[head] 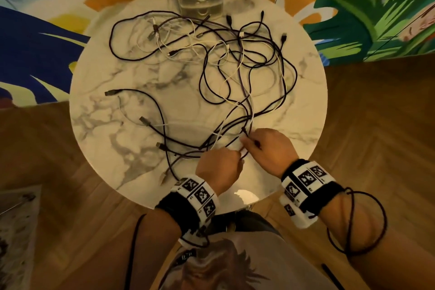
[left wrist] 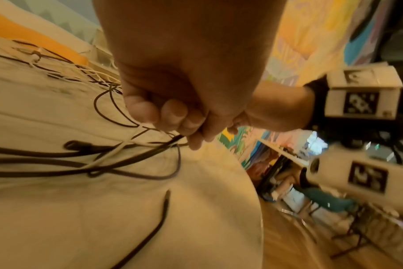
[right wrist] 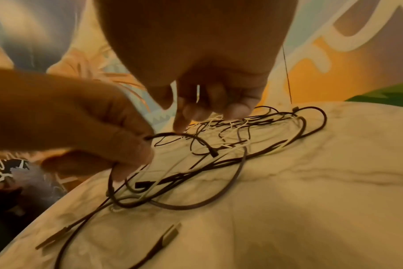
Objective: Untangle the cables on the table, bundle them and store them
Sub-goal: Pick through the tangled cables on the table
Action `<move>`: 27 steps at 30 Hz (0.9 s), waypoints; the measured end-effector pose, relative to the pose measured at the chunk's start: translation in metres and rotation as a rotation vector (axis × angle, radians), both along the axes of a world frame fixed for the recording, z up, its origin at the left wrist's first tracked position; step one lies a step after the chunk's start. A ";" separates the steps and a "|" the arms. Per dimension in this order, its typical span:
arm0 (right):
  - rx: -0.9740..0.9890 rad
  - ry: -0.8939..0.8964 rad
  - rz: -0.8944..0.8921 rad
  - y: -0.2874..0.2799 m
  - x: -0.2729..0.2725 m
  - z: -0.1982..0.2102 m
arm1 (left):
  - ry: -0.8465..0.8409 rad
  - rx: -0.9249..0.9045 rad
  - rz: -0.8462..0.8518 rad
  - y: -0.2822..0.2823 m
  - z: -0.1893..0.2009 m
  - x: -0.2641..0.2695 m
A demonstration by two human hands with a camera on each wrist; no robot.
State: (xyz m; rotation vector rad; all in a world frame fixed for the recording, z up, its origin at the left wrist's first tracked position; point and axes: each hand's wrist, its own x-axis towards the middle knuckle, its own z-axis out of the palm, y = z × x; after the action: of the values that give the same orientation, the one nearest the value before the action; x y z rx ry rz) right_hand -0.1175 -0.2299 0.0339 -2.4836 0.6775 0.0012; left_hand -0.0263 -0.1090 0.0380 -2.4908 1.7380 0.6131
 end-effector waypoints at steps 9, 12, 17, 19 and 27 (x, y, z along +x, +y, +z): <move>0.421 0.184 -0.044 -0.003 0.000 -0.008 | 0.149 -0.060 0.058 0.001 -0.005 0.010; 0.387 -0.053 -0.241 -0.022 0.010 0.008 | 0.411 0.017 0.265 0.011 -0.023 0.035; 0.461 -0.392 -0.602 -0.075 0.013 0.019 | 0.312 -0.145 0.415 0.025 -0.021 0.096; 0.385 -0.286 -0.692 -0.078 -0.001 0.005 | 0.250 -0.266 0.377 0.016 -0.010 0.103; 0.043 -0.269 -0.036 -0.009 -0.005 0.008 | -0.017 -0.125 0.112 -0.003 0.013 0.039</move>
State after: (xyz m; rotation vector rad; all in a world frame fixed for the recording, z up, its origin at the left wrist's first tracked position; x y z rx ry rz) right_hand -0.1222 -0.2392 0.0415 -2.3715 0.6002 -0.3223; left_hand 0.0126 -0.1116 0.0506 -2.6848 1.6901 0.5028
